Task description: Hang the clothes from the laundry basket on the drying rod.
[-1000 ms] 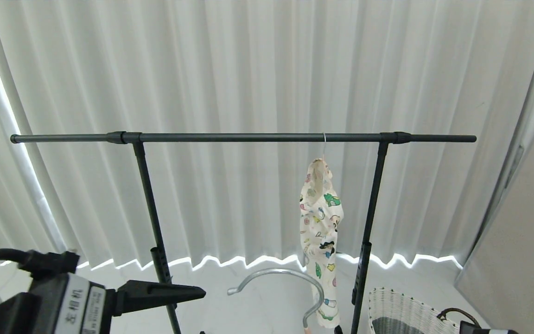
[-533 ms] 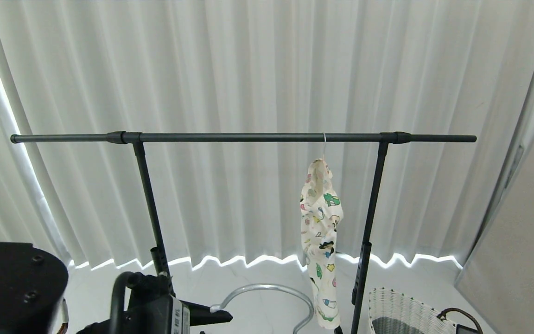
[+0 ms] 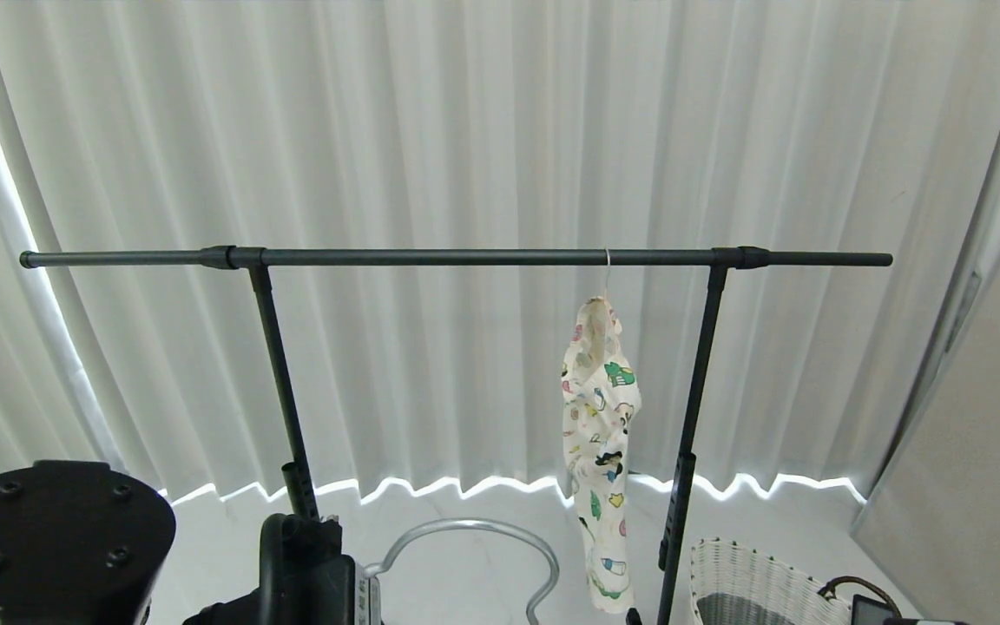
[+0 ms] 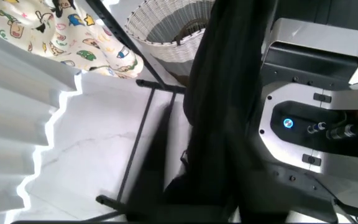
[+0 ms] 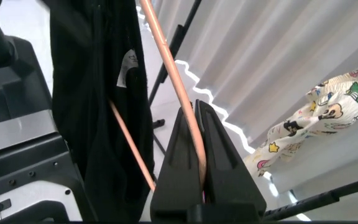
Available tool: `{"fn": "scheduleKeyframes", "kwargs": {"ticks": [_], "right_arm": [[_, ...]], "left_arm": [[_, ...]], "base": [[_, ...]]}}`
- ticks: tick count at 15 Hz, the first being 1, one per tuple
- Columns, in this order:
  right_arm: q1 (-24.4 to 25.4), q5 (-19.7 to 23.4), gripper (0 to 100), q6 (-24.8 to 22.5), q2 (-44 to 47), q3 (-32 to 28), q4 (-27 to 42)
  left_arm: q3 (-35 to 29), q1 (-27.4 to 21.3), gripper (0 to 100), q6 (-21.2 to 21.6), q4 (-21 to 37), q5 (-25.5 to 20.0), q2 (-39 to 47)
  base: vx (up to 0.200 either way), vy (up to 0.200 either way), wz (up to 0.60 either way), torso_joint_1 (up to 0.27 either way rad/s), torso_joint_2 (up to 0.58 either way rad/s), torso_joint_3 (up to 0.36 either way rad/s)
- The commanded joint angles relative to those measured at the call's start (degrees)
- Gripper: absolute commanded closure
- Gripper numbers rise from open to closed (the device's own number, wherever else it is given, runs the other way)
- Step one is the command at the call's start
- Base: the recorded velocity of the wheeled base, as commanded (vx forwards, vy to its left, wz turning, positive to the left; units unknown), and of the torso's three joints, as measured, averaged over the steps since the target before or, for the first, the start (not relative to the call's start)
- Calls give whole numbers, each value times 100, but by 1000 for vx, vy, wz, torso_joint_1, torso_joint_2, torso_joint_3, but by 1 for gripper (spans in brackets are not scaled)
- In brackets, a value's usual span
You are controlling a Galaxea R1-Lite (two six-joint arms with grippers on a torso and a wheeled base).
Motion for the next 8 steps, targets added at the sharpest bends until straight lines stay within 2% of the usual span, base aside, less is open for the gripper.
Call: {"fn": "scheduleKeyframes", "kwargs": {"ticks": [1, 4, 5, 8], "right_arm": [[-1, 1, 100, 3, -2, -33, -21], [-1, -35, 100, -50, -2, -33, -21], [-1, -123, 0, -76, 7, -24, -21], [-36, -307, 0, -191, -11, 46, -21]], "left_arm": [[0, 0, 100, -2, -5, -2, 17], [44, 88, 100, -2, -225, 33, 61], [61, 141, 100, -2, -348, 95, 88], [237, 361, 100, 16, -621, 534, 132]], "base": [[0, 0, 0, 0, 0, 0], [0, 0, 0, 0, 0, 0], [0, 0, 0, 0, 0, 0], [0, 0, 0, 0, 0, 0]]}}
